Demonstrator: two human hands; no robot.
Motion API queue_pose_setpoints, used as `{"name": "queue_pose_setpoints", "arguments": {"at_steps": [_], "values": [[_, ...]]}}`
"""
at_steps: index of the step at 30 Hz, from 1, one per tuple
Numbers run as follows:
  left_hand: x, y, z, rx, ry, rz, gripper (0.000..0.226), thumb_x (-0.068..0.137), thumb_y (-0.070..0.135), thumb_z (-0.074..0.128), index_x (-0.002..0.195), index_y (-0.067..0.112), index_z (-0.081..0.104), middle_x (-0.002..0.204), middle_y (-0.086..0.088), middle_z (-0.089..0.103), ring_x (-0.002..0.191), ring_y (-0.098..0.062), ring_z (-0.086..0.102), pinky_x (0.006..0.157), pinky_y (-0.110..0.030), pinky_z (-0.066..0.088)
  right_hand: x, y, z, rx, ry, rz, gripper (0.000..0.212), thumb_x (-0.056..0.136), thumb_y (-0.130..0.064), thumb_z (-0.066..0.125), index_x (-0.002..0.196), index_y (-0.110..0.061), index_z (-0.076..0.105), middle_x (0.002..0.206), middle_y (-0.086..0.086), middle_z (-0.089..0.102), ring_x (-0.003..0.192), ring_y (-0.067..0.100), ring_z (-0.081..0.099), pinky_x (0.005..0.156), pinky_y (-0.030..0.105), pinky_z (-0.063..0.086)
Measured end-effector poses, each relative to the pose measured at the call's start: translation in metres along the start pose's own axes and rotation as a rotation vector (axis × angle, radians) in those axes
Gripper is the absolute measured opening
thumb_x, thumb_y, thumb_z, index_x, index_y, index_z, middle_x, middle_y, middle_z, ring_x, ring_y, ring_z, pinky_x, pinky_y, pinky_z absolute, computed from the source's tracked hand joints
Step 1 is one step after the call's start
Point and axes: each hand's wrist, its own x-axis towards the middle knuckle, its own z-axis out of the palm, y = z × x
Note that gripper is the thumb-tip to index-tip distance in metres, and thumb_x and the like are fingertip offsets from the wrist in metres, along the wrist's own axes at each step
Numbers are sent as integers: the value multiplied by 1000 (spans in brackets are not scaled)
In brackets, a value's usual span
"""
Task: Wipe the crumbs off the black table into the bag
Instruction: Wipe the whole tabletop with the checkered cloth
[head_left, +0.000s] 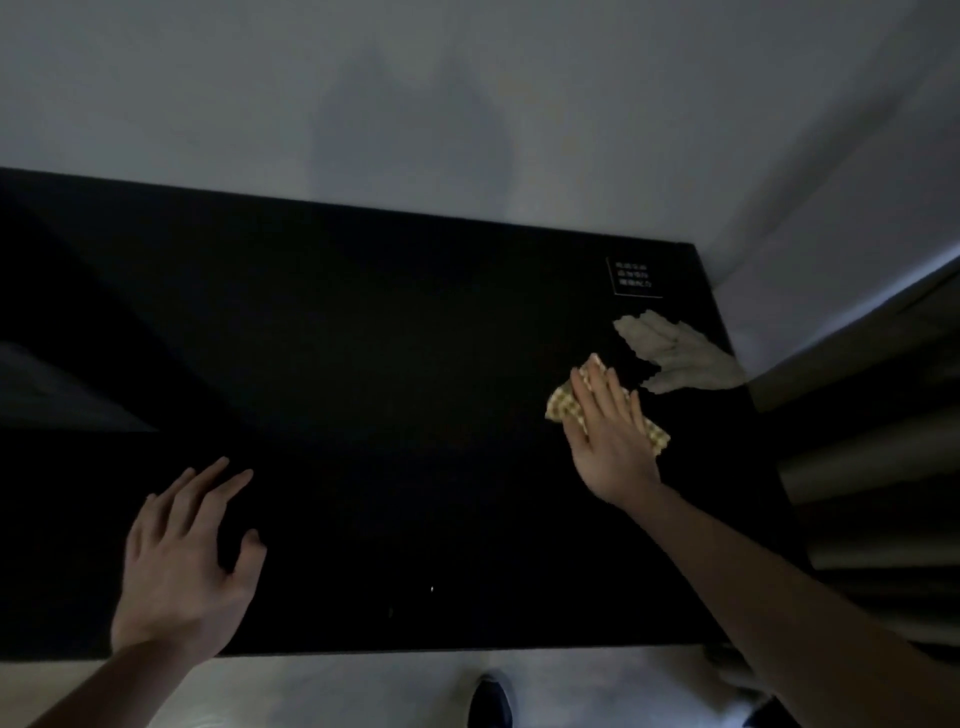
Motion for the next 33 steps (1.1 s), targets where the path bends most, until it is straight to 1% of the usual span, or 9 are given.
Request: {"name": "queue_pose_setpoints", "arguments": {"at_steps": [3,7,9,11,14,16,21,27,33], "values": [[-1,1,-2,-20,19,23,68,84,54,36,148,33,41,158,6,36,152,-19,20,125,-47,14,-68,35,8,1,11,-25,64,107,-47,18,166,-33,-2,174,-9,-16,160,14,-15,131,48,-4],[-3,2,0,-35,54,33,68,83,53,37,147,32,42,158,6,36,151,-12,19,123,-48,15,-115,96,10,25,60,145,72,99,-55,10,167,-30,8,174,-9,-12,160,13,-12,131,46,-3],[-3,3,1,-47,70,34,69,81,53,37,146,31,43,158,4,38,149,-11,20,122,-49,16,-108,109,9,30,91,234,73,98,-56,11,167,-30,9,175,-6,-9,162,16,-7,130,47,-2],[-2,4,1,-47,72,27,69,81,52,38,146,31,44,157,3,39,150,-19,25,122,-49,17,-87,107,6,52,137,356,74,98,-54,14,167,-30,8,176,-3,-6,162,20,-4,130,50,-3],[-3,4,0,-21,54,24,68,81,51,38,146,32,44,158,4,37,150,-22,24,123,-49,17,-48,77,5,53,182,539,74,100,-49,16,167,-20,7,175,9,-6,161,30,-3,129,55,2],[-3,4,-1,-21,47,16,68,81,51,38,146,32,43,158,5,37,151,-21,23,123,-48,16,-27,28,12,45,189,491,76,98,-47,15,167,-16,8,174,14,-7,161,33,-3,129,54,4],[-2,6,-4,-6,9,-15,67,82,52,40,147,35,41,159,9,34,152,-17,20,124,-47,16,23,-92,30,8,41,131,72,106,-50,21,164,-24,-13,170,4,-29,158,24,-25,128,50,-15],[3,8,-8,-26,-57,-33,70,81,51,46,150,40,34,162,13,26,153,-13,14,125,-46,12,114,-79,-1,-32,-4,65,71,106,-53,21,166,-27,-5,173,1,-21,160,22,-19,129,50,-11],[11,5,-12,-54,-99,-40,72,81,46,60,148,44,35,162,17,26,152,-12,16,125,-47,15,177,-52,-29,10,-41,148,70,107,-53,20,167,-27,-5,173,0,-23,160,22,-19,129,49,-11]]}}
